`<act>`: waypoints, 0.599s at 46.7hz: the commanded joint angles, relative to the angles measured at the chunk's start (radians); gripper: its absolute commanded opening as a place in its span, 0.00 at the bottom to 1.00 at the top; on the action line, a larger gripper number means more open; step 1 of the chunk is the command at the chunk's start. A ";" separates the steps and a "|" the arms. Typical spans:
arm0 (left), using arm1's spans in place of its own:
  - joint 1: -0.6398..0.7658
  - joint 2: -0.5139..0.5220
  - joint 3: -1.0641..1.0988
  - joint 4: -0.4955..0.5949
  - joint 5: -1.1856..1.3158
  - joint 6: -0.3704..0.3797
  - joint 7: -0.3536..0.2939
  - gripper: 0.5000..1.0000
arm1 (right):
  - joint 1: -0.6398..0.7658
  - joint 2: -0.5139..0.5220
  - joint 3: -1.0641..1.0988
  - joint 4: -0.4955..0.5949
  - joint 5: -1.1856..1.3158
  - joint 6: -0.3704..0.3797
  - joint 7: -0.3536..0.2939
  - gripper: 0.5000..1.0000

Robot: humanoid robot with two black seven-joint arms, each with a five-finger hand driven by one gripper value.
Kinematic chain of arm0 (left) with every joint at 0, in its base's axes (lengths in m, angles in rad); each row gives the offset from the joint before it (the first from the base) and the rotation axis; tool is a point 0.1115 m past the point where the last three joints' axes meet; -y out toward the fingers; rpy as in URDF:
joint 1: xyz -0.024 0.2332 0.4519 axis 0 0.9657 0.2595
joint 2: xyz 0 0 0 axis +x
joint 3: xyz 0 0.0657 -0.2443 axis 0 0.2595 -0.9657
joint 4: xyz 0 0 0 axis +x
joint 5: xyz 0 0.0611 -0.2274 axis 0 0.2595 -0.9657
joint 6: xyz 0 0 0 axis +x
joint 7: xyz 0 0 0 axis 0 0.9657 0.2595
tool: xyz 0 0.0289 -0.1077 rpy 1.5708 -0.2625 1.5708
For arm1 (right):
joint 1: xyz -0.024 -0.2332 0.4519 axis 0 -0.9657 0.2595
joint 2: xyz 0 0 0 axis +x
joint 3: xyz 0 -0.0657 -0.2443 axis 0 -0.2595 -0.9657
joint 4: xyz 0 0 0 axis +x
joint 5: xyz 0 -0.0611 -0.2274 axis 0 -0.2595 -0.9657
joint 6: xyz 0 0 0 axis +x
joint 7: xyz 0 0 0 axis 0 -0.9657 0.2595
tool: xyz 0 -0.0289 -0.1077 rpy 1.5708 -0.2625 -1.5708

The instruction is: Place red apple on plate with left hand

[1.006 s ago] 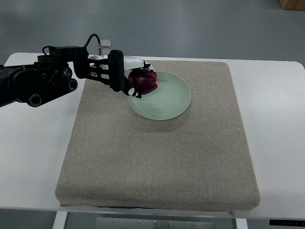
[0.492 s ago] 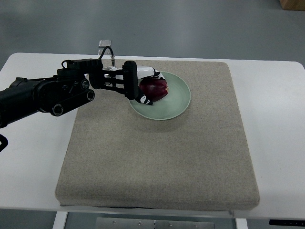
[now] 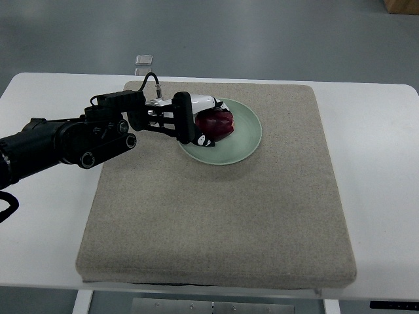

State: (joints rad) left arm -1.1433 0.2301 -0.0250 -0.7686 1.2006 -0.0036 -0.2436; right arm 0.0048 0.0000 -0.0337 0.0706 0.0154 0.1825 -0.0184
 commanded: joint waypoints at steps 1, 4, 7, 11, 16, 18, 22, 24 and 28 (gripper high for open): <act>0.000 0.000 0.000 0.000 0.000 0.005 0.000 0.64 | 0.000 0.000 0.000 0.000 0.000 0.000 0.000 0.86; 0.002 0.000 0.000 0.000 0.000 0.005 0.001 0.70 | 0.000 0.000 0.000 0.000 0.000 0.000 0.000 0.86; 0.002 0.000 -0.001 0.000 0.000 0.005 0.001 0.79 | 0.000 0.000 0.000 0.000 0.000 0.000 0.000 0.86; 0.002 0.000 -0.001 0.000 0.000 0.005 0.000 0.89 | 0.000 0.000 0.000 0.000 0.000 0.000 0.000 0.86; 0.004 0.000 -0.006 0.002 0.000 0.005 -0.005 0.92 | 0.000 0.000 0.000 0.000 0.000 0.000 0.000 0.86; 0.004 0.003 -0.010 0.002 0.000 0.005 -0.006 0.92 | 0.000 0.000 0.000 0.000 -0.002 0.000 0.000 0.86; 0.004 0.009 -0.012 0.012 0.000 0.005 -0.011 0.92 | 0.000 0.000 0.000 0.000 0.000 0.000 0.000 0.86; 0.004 0.011 -0.012 0.021 0.000 0.005 -0.011 0.92 | 0.000 0.000 0.000 0.000 0.000 0.000 0.000 0.86; 0.004 0.011 -0.010 0.040 0.000 0.005 -0.013 0.92 | 0.000 0.000 0.000 0.000 0.000 0.000 0.000 0.86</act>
State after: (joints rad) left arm -1.1398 0.2407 -0.0368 -0.7417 1.2014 0.0016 -0.2546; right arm 0.0046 0.0000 -0.0337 0.0706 0.0152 0.1825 -0.0184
